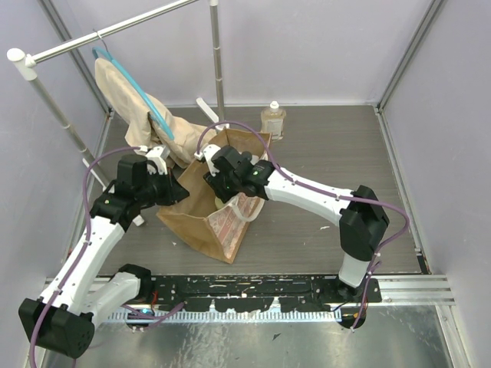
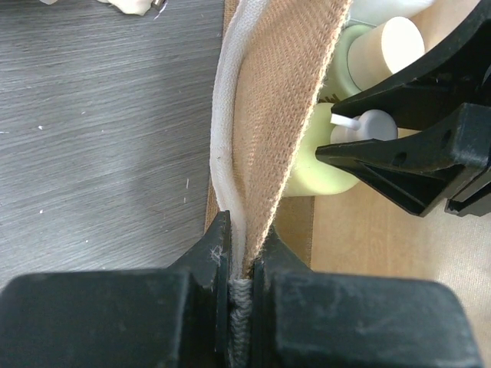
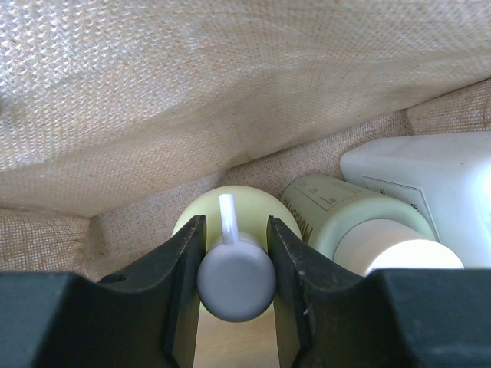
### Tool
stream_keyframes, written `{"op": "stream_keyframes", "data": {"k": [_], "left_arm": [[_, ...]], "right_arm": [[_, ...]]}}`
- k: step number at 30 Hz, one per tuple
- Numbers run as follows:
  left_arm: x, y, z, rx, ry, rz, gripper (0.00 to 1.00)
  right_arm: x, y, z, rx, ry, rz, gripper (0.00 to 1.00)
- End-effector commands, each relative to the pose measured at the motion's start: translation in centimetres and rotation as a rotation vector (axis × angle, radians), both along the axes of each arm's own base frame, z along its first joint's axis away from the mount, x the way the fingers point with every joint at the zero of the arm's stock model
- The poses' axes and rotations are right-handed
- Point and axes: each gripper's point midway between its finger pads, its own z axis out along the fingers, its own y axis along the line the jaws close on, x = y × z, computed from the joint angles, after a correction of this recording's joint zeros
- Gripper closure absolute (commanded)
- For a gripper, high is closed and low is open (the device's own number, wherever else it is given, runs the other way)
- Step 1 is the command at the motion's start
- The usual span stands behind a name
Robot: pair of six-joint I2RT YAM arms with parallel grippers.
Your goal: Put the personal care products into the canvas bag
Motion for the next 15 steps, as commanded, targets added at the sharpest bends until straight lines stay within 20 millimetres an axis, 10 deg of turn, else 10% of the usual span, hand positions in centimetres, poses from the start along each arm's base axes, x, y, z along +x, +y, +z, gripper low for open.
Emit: {"op": "stream_keyframes", "data": {"k": [1,7,15], "left_arm": [[-0.4,-0.2,1.4,-0.009,-0.01,-0.01,1.0],[-0.5,-0.1,1.5,0.002,-0.011,-0.01,1.0],[-0.6,0.1,1.3,0.012,-0.007,-0.008,1.0]], "right_arm": [[3.5,-1.5,3.0,-0.006,-0.157,-0.083,0.55],[3.8,-1.2,4.1,0.005,-0.172,-0.089,0.25],[3.2,-0.5,10.6,0.131,-0.214,-0.062,0.07]]}}
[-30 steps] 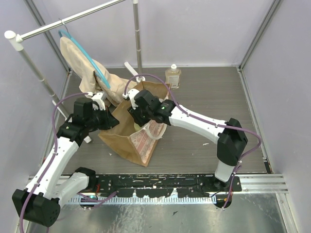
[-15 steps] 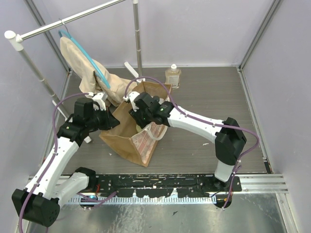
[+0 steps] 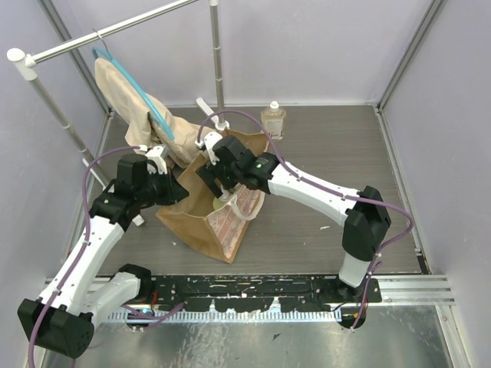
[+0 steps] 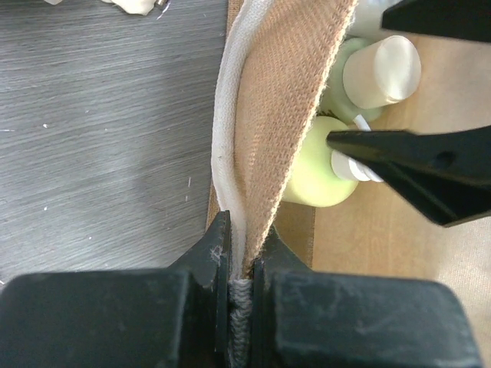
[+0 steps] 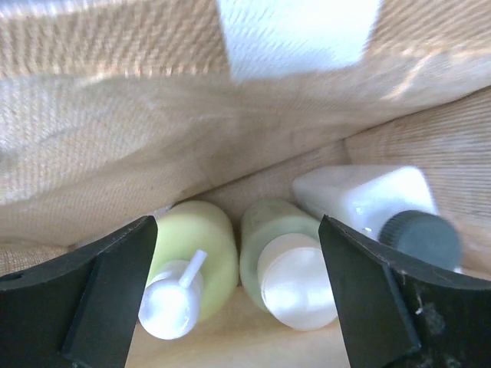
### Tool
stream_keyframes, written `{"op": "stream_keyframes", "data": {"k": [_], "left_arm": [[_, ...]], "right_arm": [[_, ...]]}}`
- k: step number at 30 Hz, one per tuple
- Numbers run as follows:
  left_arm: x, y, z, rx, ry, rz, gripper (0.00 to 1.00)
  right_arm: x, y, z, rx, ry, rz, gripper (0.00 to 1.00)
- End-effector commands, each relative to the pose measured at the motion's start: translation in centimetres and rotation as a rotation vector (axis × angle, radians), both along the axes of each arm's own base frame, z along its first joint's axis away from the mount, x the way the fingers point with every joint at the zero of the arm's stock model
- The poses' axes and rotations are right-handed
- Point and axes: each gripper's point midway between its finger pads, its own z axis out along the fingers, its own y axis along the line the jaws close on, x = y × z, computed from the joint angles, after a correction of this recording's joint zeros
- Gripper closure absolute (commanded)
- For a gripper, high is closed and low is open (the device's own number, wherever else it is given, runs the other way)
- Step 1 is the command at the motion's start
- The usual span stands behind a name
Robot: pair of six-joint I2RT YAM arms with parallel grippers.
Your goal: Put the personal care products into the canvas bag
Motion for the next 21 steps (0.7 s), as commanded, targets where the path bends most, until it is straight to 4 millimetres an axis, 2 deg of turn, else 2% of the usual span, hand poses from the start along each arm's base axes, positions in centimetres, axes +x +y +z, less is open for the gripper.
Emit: {"op": "stream_keyframes", "data": {"k": [1,6,11,16,21], "left_arm": [[-0.5,0.0,1.0,0.003,-0.006,-0.009,1.0],[-0.5,0.1,0.8,0.01,-0.006,-0.008,1.0],[-0.5,0.1,0.8,0.011,-0.005,-0.01,1.0],[-0.7,0.2,0.9,0.014,-0.004,-0.011,1.0],[-0.8,0.4,1.2,0.019,-0.015,-0.004,1.0]], "right_arm": [[1.0,-0.4,9.1,0.149,-0.138,-0.024,0.06],[1.6,-2.3,14.9,0.249,-0.179,-0.056,0.01],[5.1,-6.5,18.4,0.31,-0.206,-0.117,0.0],[10.0,-11.7,20.0,0.341,-0.235,-0.208,0.0],[15.5,-17.6,18.7,0.333,-0.201,-0.376,0.0]]}}
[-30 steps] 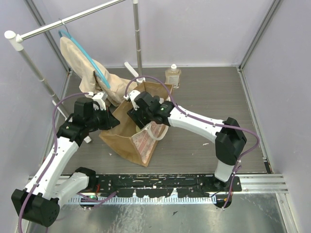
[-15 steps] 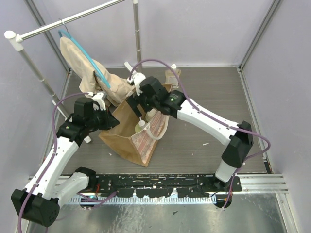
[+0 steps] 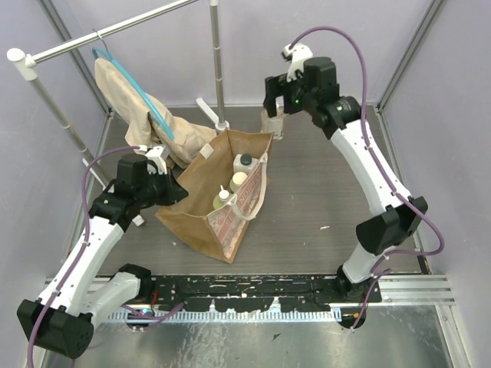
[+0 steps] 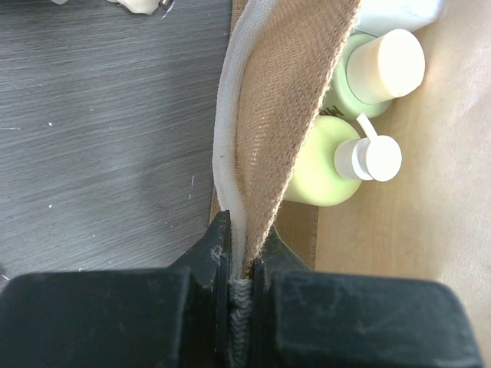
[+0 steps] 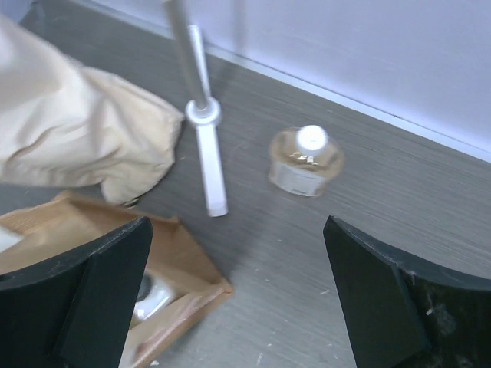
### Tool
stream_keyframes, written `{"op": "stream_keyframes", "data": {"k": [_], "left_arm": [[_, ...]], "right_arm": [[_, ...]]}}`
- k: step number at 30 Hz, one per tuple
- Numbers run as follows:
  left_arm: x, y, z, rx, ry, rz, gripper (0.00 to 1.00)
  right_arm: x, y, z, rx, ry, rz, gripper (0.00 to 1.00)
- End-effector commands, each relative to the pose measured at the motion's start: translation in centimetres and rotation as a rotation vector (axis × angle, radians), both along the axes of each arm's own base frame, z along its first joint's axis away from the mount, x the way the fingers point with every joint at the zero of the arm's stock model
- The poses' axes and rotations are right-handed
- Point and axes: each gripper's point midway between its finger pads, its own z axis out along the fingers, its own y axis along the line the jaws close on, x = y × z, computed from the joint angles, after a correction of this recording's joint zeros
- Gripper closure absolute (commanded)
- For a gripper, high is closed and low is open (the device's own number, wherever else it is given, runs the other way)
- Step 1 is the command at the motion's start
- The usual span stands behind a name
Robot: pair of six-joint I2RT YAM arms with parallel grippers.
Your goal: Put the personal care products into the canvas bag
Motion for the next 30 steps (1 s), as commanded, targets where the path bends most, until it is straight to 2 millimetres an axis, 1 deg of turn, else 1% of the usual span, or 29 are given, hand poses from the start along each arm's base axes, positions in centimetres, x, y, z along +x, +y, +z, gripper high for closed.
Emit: {"op": "stream_keyframes", "data": {"k": [1,4,5,8,12,14,16,19,20,22,25,30], "left_arm": [[-0.7,0.2,1.3,0.005,-0.02,-0.011,1.0],[-0.7,0.2,1.4,0.005,-0.018,-0.011,1.0],[-0.6,0.2,1.2,0.008,-0.015,-0.011,1.0],[-0.5,0.2,1.1,0.015,-0.013,-0.011,1.0],[-0.3,0.2,1.1,0.019,-0.008,-0.009,1.0],[-0.2,0.2,1.1,0.021,-0.008,-0.012,1.0],[-0.2,0.2,1.2,0.027,-0.008,-0.015,1.0],[-0.3,0.4,1.3,0.036,-0.009,-0.017,1.0],[-0.3,0.4,1.3,0.039,-0.009,-0.018,1.0],[-0.4,0.4,1.2,0.037,-0.01,-0.019,1.0],[-0.5,0.4,1.0,0.036,-0.008,-0.02,1.0],[-0.7,0.6,1.1,0.04,-0.015,-0.014,1.0]], "right_arm": [[3.6,-3.2,0.0,0.047,0.03,-0.076,0.0],[6.2,-6.0,-1.3,0.087,0.072,-0.189,0.0],[6.9,-6.6,-1.8,0.101,0.087,-0.228,0.0],[8.7,-7.5,-3.8,0.136,0.133,-0.317,0.0],[10.3,-7.0,-6.2,0.218,0.183,-0.383,0.0],[11.3,-6.5,-6.9,0.284,0.192,-0.411,0.0],[12.2,-6.1,-7.3,0.342,0.194,-0.431,0.0],[13.4,-5.8,-8.2,0.363,0.205,-0.45,0.0],[13.8,-5.8,-8.2,0.365,0.202,-0.458,0.0],[14.4,-6.1,-8.8,0.359,0.203,-0.48,0.0],[14.9,-5.9,-9.3,0.347,0.206,-0.479,0.0],[15.3,-5.8,-8.8,0.28,0.153,-0.407,0.0]]}}
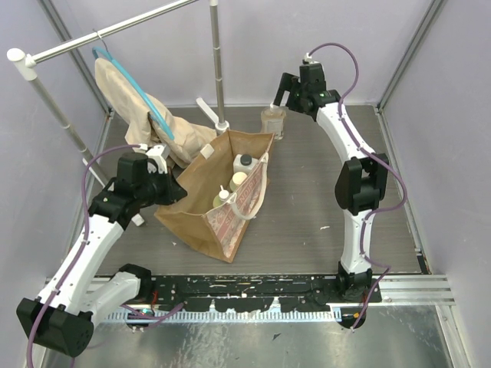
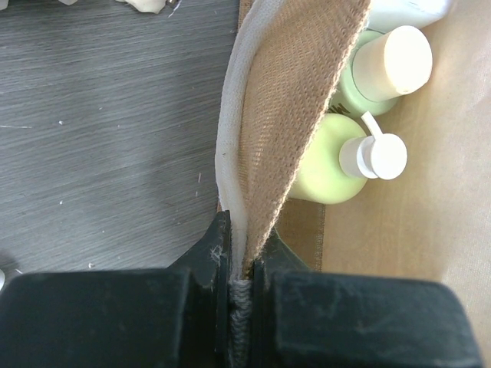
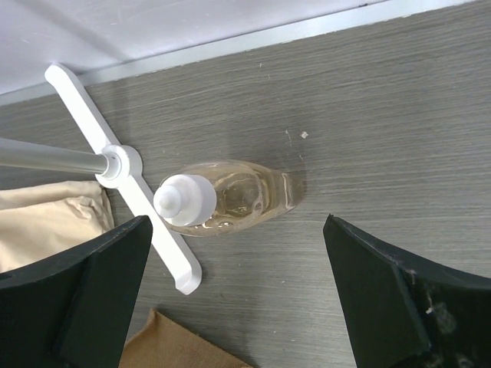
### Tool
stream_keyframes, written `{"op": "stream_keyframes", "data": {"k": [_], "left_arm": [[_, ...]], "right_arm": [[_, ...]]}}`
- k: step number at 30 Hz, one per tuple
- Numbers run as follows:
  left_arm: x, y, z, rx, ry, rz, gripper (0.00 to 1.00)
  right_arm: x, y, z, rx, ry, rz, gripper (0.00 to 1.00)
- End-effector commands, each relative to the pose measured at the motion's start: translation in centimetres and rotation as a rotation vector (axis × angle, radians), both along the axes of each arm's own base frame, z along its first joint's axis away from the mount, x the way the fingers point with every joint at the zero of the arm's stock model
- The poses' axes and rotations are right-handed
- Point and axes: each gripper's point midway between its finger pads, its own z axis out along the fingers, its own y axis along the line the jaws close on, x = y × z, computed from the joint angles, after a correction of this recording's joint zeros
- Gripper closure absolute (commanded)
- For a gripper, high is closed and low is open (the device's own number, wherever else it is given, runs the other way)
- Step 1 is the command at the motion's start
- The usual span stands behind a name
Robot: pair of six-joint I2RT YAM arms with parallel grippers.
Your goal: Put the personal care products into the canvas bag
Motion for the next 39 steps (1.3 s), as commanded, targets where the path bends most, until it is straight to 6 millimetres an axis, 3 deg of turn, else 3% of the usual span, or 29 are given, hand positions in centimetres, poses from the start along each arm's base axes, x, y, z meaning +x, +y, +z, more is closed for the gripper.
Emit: {"op": "stream_keyframes", "data": {"k": [1,14,29,39], "left_arm": [[-0.7,0.3,0.9,0.008,-0.019,-0.011,1.0],[-0.6,0.4,1.3,0.008,-0.025,-0.002,1.0],[-0.9,0.5,1.9,0.009,-0.034,-0.001,1.0],[-0.7,0.3,1.4,0.007,-0.015,-0.005,1.0]], "right_arm": [[1.4,0.3,5.5,-0.04,-0.177,0.063,0.0],[1.0,0.4,5.1,-0.131,-0.197,0.161,0.0],[0.3,1.4,4.5,-0.359,-0.299,0.465,0.0],[0.0,1.7,2.4,-0.406,-0.248,0.552,0.0]]}}
